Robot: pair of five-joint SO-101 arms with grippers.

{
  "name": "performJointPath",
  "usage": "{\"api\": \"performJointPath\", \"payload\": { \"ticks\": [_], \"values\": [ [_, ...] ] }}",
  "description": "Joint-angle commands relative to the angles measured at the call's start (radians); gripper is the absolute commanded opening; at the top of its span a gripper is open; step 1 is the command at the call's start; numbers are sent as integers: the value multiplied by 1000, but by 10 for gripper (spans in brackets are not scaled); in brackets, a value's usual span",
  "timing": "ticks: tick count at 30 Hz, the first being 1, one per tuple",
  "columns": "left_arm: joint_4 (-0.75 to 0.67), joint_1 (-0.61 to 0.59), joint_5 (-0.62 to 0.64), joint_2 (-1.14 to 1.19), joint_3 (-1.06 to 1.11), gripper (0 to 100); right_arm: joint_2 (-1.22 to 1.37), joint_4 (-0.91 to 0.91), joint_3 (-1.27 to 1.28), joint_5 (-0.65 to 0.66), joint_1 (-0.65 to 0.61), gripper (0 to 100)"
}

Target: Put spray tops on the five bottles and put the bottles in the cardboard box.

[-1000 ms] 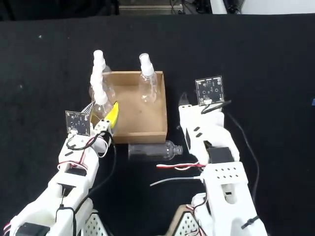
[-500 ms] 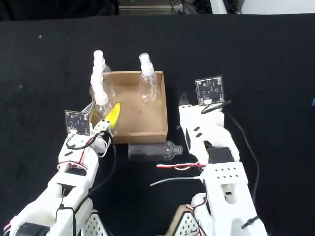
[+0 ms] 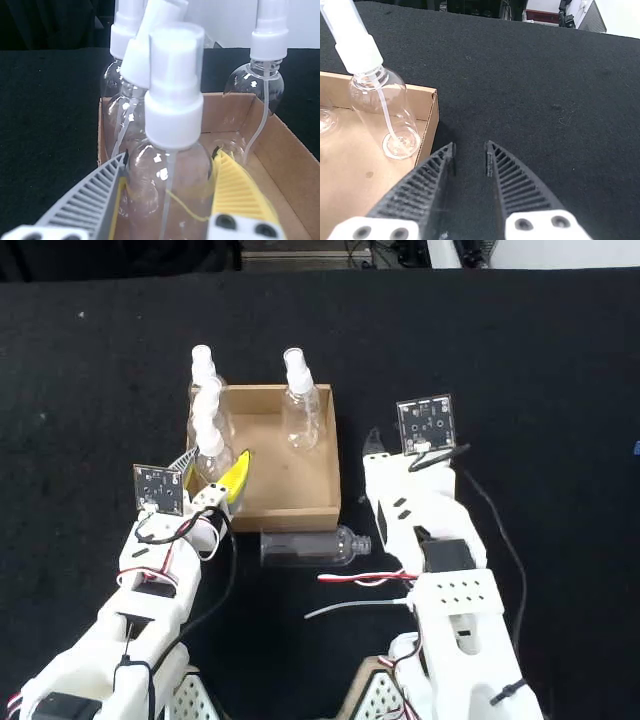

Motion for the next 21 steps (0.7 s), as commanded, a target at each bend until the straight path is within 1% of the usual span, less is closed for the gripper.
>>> {"api": "performJointPath", "payload": {
  "ticks": [1, 3, 8, 17, 21],
  "values": [
    [-6, -13, 6, -9, 22, 332, -39, -29, -4, 3, 18, 84],
    [-6, -15, 6, -9, 22, 344, -39, -29, -4, 3, 18, 84],
    [-6, -15, -2, -9, 22, 308, -39, -29, -4, 3, 18, 84],
    [-8, -15, -2, -11, 22, 308, -39, -29, -4, 3, 18, 84],
    [-9, -47, -2, -11, 15, 308, -39, -29, -4, 3, 20, 84]
  ]
}}
